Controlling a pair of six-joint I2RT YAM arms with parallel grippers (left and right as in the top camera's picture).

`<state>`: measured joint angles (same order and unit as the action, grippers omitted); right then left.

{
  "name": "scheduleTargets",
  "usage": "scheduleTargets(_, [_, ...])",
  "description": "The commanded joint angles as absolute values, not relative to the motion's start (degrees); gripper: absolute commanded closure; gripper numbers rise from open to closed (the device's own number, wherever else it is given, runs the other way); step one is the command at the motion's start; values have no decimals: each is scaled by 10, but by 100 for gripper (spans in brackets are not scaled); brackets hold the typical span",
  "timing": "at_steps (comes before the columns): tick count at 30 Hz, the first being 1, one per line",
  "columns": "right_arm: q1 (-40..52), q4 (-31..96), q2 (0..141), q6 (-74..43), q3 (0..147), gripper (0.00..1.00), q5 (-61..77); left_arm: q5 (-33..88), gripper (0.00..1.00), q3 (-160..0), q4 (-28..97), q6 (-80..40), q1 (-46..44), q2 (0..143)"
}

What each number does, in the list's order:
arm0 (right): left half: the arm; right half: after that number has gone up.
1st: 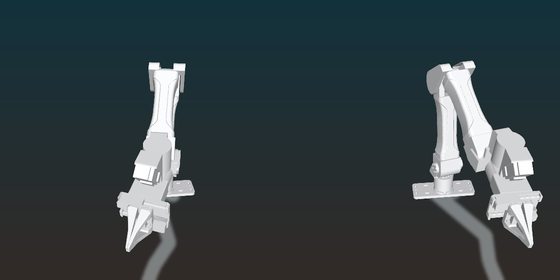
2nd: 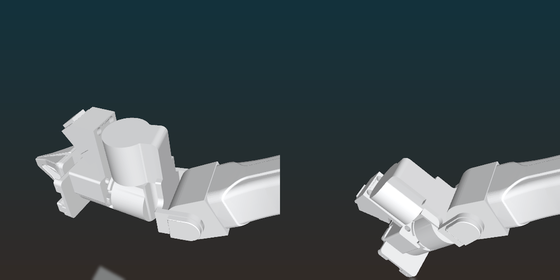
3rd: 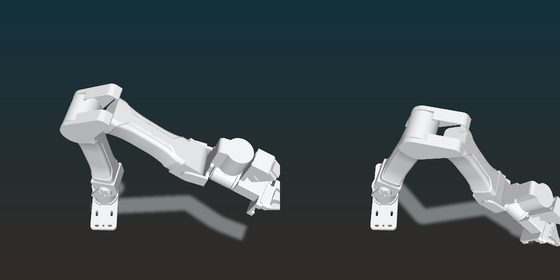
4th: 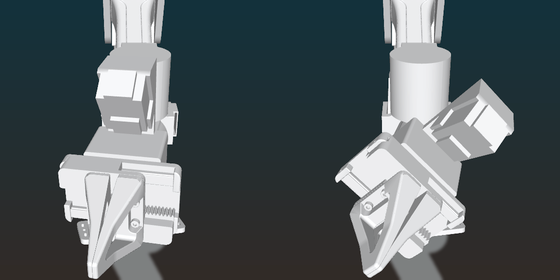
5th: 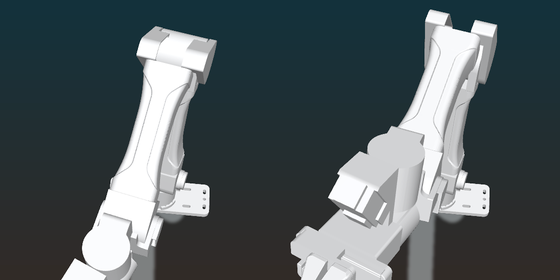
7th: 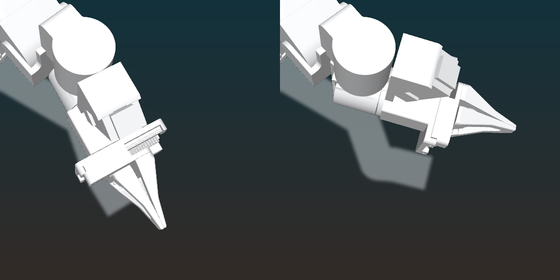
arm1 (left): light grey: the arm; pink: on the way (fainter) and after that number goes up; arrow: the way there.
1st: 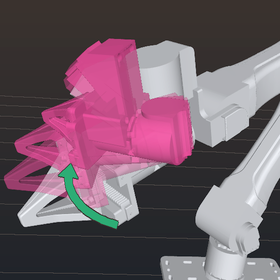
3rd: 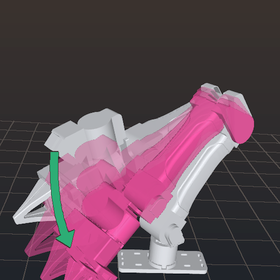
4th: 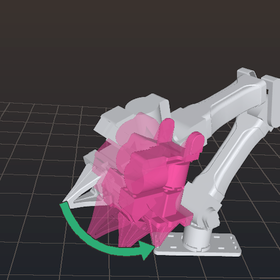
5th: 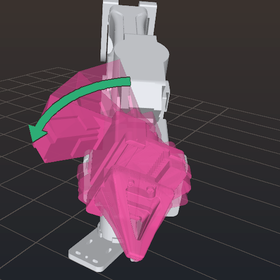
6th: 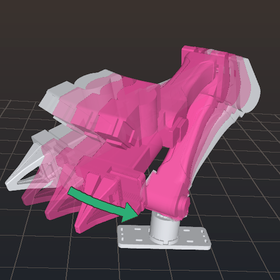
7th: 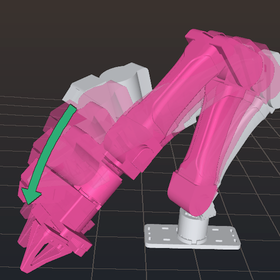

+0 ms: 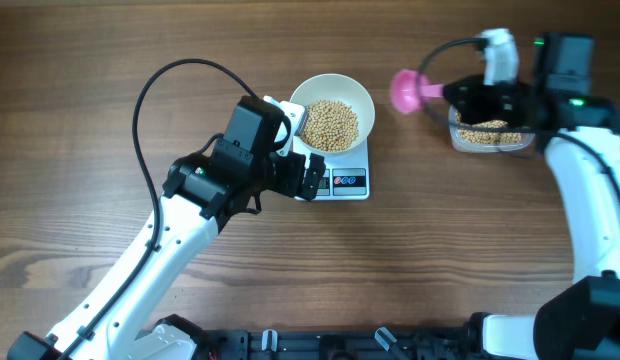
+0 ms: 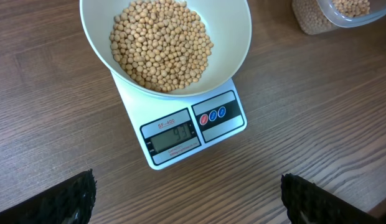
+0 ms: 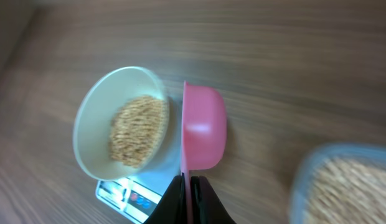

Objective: Scoop item into bowl and weigh 150g on scale
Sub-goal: 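Return the empty scoop right to the soybean tub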

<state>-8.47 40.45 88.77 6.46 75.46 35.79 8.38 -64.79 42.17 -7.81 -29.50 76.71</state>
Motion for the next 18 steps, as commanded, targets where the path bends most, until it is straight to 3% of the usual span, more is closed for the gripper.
scheduleTargets(1, [-152,409,874,61,758,96,380,80,0,-656,420,-81,-291,765])
scheduleTargets(8, [-199,395,850,106,758,96,367,81,0,-656,420,-81,-291,765])
scheduleTargets(14, [-198,408,808,111,758,96,137,81,0,-656,420,-81,-291,765])
scheduleTargets(18, [-196,448,818,123,755,96,77,81,0,-656,420,-81,-291,765])
